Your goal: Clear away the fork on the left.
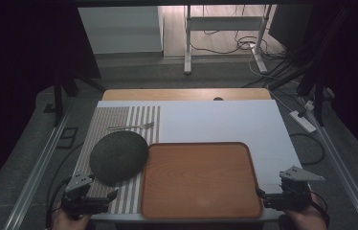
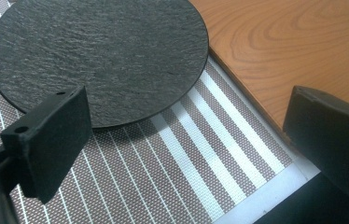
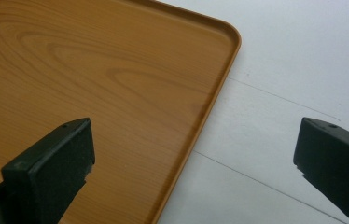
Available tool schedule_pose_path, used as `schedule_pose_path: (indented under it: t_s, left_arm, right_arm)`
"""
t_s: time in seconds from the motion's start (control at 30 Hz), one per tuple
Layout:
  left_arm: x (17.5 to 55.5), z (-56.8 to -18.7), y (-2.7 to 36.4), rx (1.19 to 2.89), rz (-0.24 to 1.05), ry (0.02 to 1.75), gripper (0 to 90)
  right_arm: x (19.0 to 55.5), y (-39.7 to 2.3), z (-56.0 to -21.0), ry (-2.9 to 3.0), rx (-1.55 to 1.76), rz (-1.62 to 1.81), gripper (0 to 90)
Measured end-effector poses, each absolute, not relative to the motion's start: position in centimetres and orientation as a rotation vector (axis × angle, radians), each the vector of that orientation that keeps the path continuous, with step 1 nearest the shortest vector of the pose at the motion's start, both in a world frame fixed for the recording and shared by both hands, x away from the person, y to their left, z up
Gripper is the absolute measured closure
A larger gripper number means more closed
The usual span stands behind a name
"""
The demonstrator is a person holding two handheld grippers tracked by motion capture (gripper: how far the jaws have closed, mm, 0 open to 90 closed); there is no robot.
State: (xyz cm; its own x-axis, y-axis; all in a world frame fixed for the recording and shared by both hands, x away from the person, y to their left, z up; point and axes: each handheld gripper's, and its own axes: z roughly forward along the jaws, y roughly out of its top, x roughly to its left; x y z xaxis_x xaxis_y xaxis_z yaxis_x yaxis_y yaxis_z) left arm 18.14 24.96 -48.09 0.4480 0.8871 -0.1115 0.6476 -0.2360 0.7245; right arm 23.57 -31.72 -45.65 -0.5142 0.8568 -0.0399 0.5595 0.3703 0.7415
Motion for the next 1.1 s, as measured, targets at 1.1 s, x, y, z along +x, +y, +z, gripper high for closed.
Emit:
schedule_pose_path:
  t_s: [1.1]
  left_arm:
    - [19.4, -48.3, 25.2, 2.004, 0.275, 1.286, 1.2]
  right_arm:
    - [23.7, -31.5, -45.7, 2.253, 1.203, 0.942, 0.0]
